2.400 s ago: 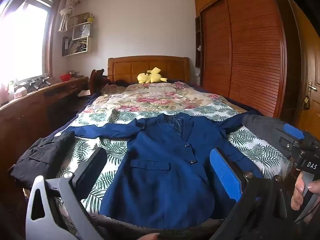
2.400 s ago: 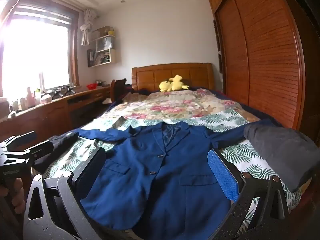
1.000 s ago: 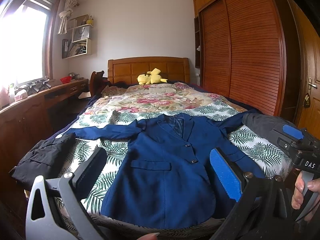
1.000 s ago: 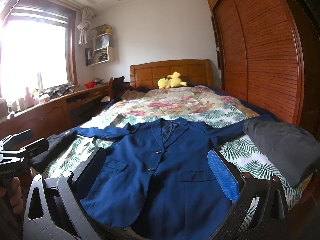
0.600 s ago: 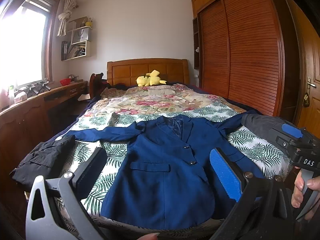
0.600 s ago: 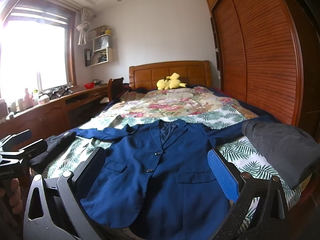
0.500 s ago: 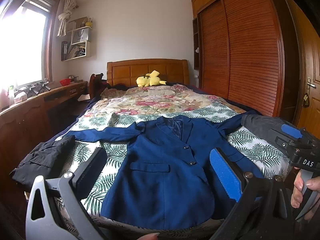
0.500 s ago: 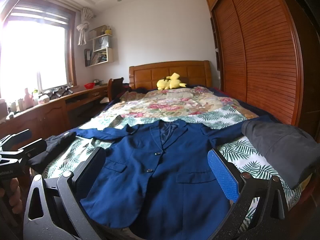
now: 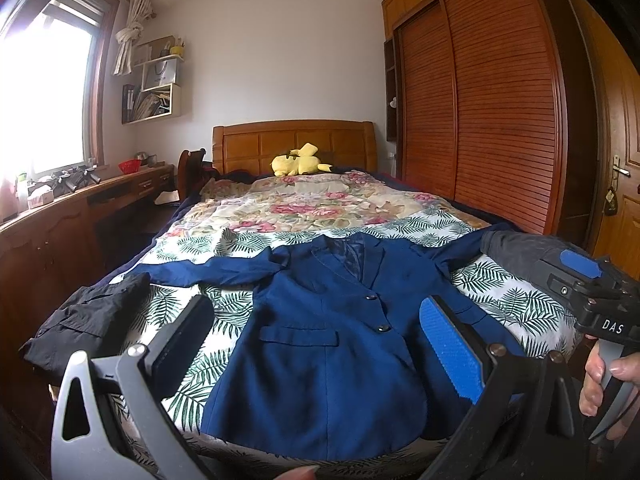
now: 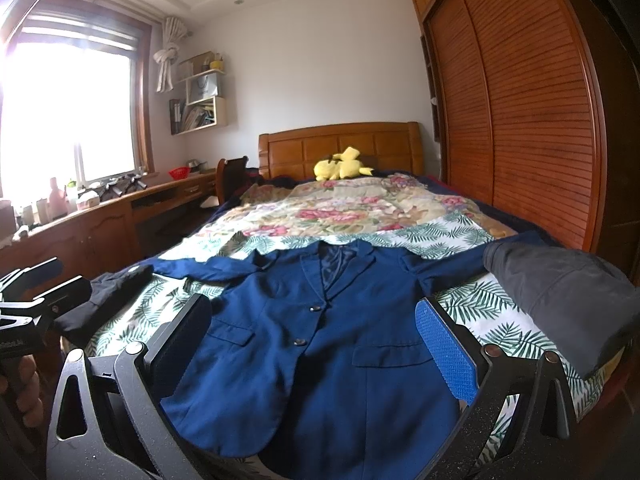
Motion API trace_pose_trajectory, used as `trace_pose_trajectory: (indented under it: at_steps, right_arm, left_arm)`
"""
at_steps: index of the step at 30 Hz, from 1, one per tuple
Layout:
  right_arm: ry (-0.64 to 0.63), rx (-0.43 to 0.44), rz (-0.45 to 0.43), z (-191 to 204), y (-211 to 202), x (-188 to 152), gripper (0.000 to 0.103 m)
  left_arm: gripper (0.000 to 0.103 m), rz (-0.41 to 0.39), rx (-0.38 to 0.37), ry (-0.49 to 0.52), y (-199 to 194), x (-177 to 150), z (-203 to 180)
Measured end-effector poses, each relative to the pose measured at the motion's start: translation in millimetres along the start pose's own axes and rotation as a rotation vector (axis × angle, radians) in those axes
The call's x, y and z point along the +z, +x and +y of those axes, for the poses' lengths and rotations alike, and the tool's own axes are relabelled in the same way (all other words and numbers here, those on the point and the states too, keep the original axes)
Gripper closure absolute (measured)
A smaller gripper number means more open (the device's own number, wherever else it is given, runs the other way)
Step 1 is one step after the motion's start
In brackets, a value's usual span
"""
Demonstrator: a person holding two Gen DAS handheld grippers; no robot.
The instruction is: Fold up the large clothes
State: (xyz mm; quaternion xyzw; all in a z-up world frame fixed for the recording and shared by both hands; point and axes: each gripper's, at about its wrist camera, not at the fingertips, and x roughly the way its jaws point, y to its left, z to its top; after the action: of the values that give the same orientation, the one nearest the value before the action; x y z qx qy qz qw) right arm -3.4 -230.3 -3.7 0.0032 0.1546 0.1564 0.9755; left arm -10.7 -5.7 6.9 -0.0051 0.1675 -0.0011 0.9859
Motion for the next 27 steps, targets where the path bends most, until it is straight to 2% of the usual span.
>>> trace_pose_trajectory:
  at_steps: [19,27]
  right_arm:
    - [0.003,0.001,0.0,0,0,0,0.0]
    - [-0.017,0.024,0.025,6,12,-1,0.0]
  left_arm:
    - [0.0,0.004,-0.001,0.001,1,0,-2]
    - [0.0,0.061,0.021,-0.014,24,-13,11]
